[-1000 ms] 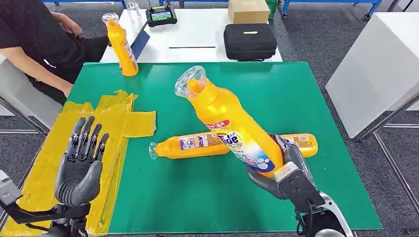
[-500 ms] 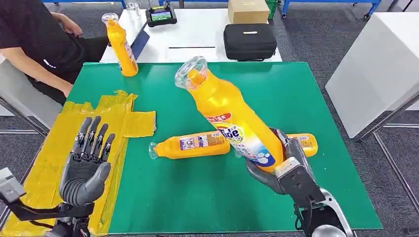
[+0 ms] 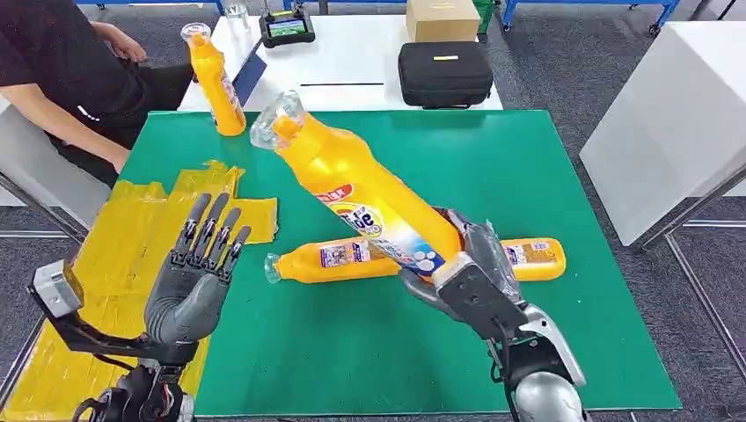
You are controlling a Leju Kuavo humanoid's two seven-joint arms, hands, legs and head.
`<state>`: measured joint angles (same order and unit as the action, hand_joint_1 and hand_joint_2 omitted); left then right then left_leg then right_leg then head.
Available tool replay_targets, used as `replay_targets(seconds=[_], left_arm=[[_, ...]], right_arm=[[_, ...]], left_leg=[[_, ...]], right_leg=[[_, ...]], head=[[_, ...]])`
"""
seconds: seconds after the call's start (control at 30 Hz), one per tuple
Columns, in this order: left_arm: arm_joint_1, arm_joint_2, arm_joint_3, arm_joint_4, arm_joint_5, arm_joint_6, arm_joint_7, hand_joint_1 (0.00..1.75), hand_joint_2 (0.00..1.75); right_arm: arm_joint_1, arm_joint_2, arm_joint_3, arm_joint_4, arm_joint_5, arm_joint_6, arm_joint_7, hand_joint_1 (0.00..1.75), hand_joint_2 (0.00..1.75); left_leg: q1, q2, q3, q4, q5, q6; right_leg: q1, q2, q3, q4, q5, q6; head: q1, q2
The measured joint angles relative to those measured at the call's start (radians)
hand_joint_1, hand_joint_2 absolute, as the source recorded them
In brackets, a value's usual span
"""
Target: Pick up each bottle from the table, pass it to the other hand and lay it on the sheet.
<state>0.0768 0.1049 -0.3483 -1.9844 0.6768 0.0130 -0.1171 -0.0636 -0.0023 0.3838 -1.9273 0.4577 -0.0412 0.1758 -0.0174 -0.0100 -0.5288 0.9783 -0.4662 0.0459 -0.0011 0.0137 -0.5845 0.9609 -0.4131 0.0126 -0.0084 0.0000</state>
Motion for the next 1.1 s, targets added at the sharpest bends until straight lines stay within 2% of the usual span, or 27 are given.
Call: replay_targets(seconds=[0.33, 0.57, 0.73, 1.1], left_arm=[[-0.115, 0.007, -0.059, 0.046, -0.010, 0.061, 0.024, 0.00, 1.75], [-0.159, 0.005, -0.074, 0.050, -0.059, 0.114, 0.017, 0.00, 1.75], [-0.171, 0.004, -0.080, 0.052, -0.061, 0.122, 0.013, 0.00, 1.75], [-0.172, 0.004, -0.082, 0.053, -0.061, 0.125, 0.013, 0.00, 1.75]], right_arm=[[-0.144, 0.038, 0.118, 0.145, 0.059, 0.025, 0.083, 1.75, 1.75], [-0.244, 0.023, 0.227, 0.247, 0.017, 0.028, 0.070, 1.75, 1.75], [-0.276, 0.020, 0.291, 0.285, 0.012, 0.021, 0.070, 1.75, 1.75], [-0.291, 0.016, 0.317, 0.316, 0.011, 0.014, 0.071, 1.75, 1.75]], left_leg=[[0.000, 0.000, 0.000, 0.000, 0.001, 0.000], [0.000, -0.001, 0.000, 0.000, 0.001, 0.000], [0.000, 0.000, 0.000, 0.000, 0.001, 0.000], [0.000, 0.000, 0.000, 0.000, 0.001, 0.000]], right_leg=[[0.000, 0.000, 0.000, 0.000, 0.000, 0.000], [0.000, 0.000, 0.000, 0.000, 0.000, 0.000], [0.000, 0.000, -0.001, 0.000, 0.000, 0.000], [0.000, 0.000, 0.000, 0.000, 0.000, 0.000]], head=[[0.001, 0.000], [0.000, 0.000], [0.000, 0.000], [0.000, 0.000]])
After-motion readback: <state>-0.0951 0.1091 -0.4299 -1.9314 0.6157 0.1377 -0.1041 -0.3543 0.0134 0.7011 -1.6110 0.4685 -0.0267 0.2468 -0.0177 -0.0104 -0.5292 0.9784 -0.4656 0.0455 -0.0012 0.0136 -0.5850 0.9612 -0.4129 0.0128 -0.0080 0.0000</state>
